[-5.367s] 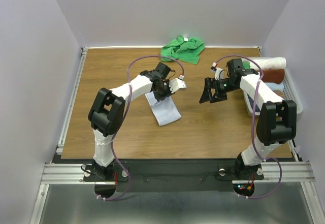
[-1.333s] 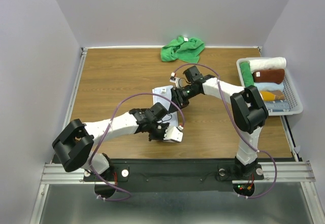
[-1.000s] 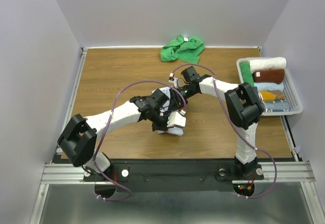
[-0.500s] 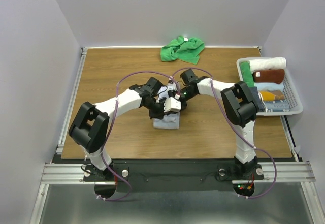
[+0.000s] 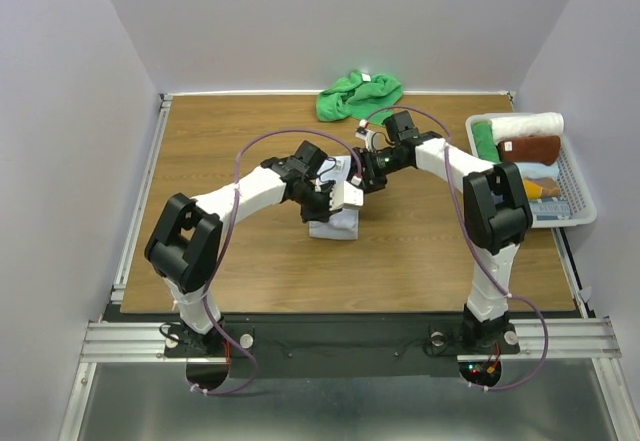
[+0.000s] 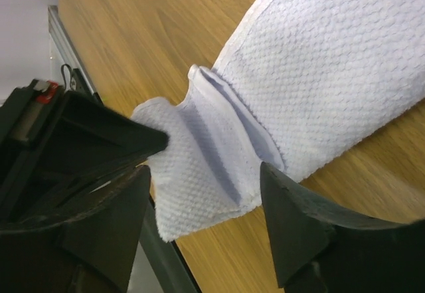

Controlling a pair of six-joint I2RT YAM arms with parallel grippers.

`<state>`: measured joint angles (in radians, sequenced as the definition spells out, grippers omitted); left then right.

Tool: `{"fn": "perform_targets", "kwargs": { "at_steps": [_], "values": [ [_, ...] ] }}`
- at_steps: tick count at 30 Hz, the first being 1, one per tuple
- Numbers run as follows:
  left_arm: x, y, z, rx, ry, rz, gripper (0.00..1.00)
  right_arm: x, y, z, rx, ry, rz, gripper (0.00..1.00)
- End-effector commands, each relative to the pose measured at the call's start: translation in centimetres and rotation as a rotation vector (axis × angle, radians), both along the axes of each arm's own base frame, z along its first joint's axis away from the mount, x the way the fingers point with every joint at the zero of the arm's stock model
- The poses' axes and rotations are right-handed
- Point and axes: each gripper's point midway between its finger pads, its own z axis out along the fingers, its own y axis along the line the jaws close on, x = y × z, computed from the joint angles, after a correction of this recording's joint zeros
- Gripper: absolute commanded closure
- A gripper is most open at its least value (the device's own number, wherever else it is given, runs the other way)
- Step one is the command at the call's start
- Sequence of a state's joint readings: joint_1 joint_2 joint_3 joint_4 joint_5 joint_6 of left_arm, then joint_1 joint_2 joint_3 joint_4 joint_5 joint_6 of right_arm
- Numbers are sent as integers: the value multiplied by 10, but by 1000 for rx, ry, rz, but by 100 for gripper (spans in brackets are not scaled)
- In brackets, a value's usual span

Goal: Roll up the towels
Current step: Roll the towel

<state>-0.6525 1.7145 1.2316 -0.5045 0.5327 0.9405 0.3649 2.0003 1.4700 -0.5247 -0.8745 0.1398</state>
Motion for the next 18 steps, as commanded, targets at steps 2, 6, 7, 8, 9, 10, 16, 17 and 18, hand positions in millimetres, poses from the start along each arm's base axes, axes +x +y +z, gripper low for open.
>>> {"fn": "perform_targets", "kwargs": {
  "at_steps": [2,6,7,8,9,10,16,17,18],
  "values": [
    [13,-7,1,-2,-31,-19,98,-17,3,25,45,-29,52,23],
    [18,-10,-8,5,-25,-31,97,-23,-3,12,14,-15,52,21],
    [21,-11,-9,5,-24,-31,97,-24,-4,8,9,-5,52,21],
    [22,-13,-8,0,-22,-32,97,-24,-4,5,6,1,53,21],
    [24,-13,-9,1,-22,-31,97,-23,-4,2,2,7,53,21],
    [26,-15,-7,-2,-26,-34,96,-23,-3,1,1,9,53,21],
    [36,-16,-4,-7,-25,-29,95,-23,0,0,29,33,69,19],
    [39,-17,-3,-8,-32,-27,94,-23,-1,-3,24,35,68,19],
    [41,-18,-2,-13,-37,-26,94,-24,-1,-4,22,36,69,19]
  ]
}}
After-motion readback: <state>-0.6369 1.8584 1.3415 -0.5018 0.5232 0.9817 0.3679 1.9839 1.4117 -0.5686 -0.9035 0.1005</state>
